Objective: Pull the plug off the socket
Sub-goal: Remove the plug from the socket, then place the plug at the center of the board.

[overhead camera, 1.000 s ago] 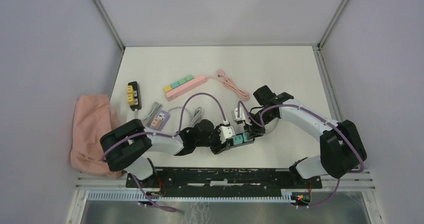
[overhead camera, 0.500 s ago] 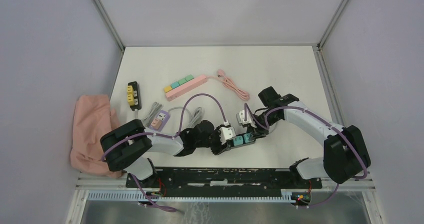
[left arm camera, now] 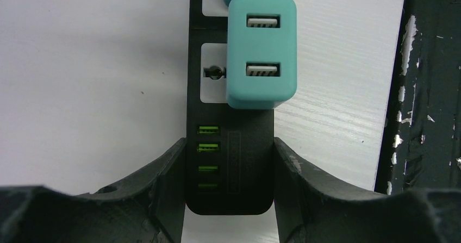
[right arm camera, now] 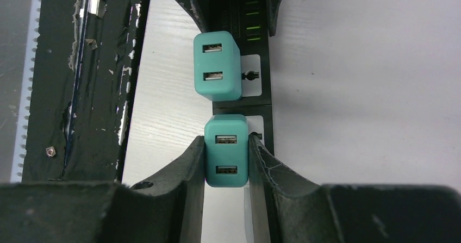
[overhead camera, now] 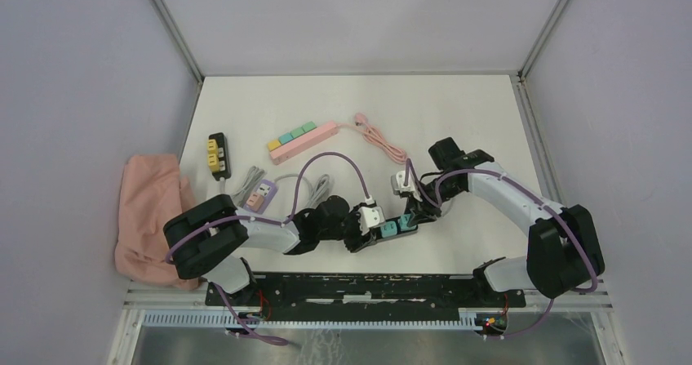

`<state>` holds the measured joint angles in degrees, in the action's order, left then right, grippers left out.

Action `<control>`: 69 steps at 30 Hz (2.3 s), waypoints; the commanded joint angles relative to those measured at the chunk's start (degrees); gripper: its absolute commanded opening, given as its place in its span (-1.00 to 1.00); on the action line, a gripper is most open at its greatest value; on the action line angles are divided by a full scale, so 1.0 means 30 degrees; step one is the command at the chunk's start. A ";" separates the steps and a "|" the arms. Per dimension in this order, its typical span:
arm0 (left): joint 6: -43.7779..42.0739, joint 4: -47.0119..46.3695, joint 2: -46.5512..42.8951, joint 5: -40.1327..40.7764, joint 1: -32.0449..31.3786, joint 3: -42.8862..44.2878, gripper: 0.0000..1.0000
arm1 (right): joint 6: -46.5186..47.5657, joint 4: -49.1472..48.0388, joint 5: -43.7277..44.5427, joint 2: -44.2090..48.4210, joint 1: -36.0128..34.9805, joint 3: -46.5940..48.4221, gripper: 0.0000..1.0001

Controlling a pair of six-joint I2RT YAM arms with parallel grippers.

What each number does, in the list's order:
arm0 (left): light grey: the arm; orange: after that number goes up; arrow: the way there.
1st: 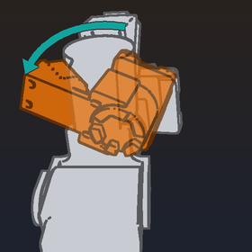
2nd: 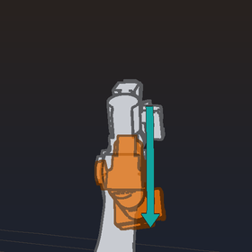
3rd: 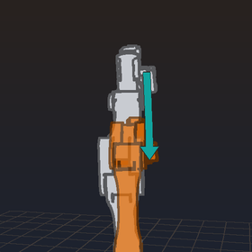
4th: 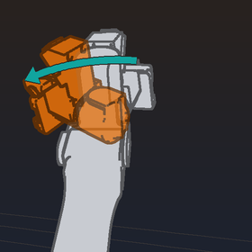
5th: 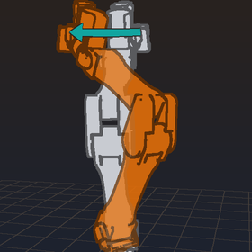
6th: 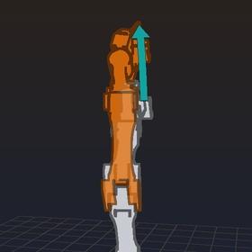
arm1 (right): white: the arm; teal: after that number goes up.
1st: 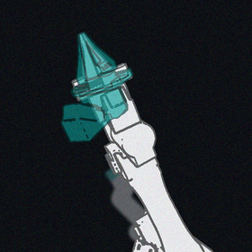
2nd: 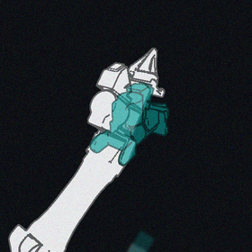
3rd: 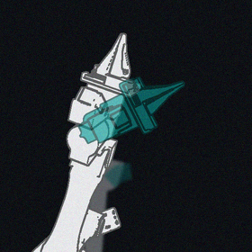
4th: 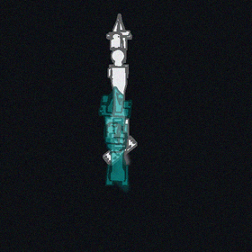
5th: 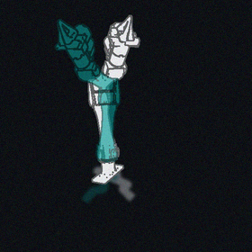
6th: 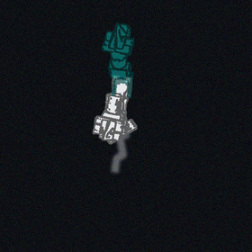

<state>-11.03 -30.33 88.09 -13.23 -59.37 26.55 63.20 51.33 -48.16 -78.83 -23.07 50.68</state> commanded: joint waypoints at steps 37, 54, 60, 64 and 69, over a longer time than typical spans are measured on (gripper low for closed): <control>0.3039 0.0616 -0.6839 0.1911 0.0162 -0.1703 0.99 | -2.1502 -1.1973 -0.3938 0.1628 0.9978 0.0316 -1.00; 0.8505 -0.2110 -0.9756 0.0560 0.1125 -0.1069 0.99 | -3.0384 -1.8447 0.2607 -0.2913 1.0204 0.3561 -0.97; 0.8846 -0.2511 -0.9568 0.0369 0.1364 -0.1137 0.99 | -3.1520 -1.9229 0.3938 -0.6259 1.0165 0.4791 -0.93; 0.8846 -0.2518 -0.9423 0.0399 0.1598 -0.1072 0.99 | -3.1973 -1.9117 0.4236 -0.8718 1.0180 0.6123 -0.92; 0.8864 -0.2342 -0.9352 0.0090 0.1735 -0.1093 0.99 | -3.1532 -1.6738 0.4161 -1.1779 1.0137 0.9312 -0.87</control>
<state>13.56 -34.41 59.72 -11.18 -54.63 21.85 -30.87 -1.52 -36.38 -109.71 7.51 70.17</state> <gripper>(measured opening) 0.993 0.352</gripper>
